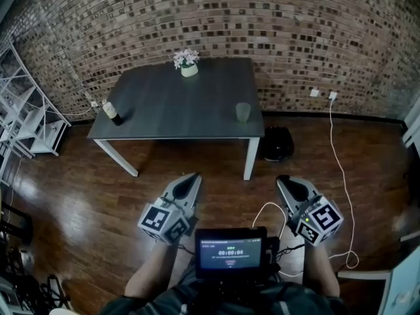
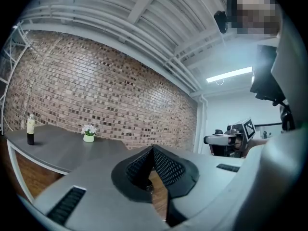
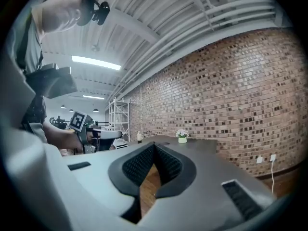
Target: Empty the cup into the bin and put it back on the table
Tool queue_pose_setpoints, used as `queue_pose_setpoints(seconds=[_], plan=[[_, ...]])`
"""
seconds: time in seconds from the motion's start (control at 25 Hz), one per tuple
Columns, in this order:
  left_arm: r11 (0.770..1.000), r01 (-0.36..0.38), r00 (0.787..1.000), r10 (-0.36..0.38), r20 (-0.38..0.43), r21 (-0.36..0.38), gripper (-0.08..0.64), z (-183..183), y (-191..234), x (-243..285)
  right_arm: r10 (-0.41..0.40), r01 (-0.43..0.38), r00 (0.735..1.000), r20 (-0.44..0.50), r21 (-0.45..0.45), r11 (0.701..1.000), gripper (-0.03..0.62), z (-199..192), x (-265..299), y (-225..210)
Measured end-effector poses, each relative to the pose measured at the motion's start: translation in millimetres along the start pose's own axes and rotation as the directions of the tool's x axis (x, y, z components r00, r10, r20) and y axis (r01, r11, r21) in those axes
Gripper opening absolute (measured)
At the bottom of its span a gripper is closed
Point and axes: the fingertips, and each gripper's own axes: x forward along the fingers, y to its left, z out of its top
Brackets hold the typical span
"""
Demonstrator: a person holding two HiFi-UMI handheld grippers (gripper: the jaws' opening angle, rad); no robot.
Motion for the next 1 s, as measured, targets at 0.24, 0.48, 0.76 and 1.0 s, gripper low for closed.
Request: queue_pose_setpoints(seconds=[0.24, 0.48, 0.76, 1.0], plan=[[0.996, 0.08, 0.997, -0.081, -0.01, -0.036, -0.003, 5, 34, 21, -0.012, 0.011, 0.999, -0.049, -0.02, 1.0, 0.005, 4, 37, -14], [0.992, 0.112, 0.993, -0.113, -0.029, -0.059, -0.003, 5, 65, 44, -0.038, 0.036, 0.997, -0.073, -0.028, 0.999, 0.004, 13, 71, -36], [0.994, 0.09, 0.995, -0.093, -0.041, -0.066, -0.003, -2, 71, 86, -0.022, 0.02, 0.996, -0.082, -0.017, 1.0, 0.005, 12, 88, -78], [0.995, 0.082, 0.995, -0.085, -0.048, -0.049, -0.003, -4, 70, 129, 0.025, -0.026, 0.998, -0.065, -0.008, 1.0, 0.003, 11, 104, -117]])
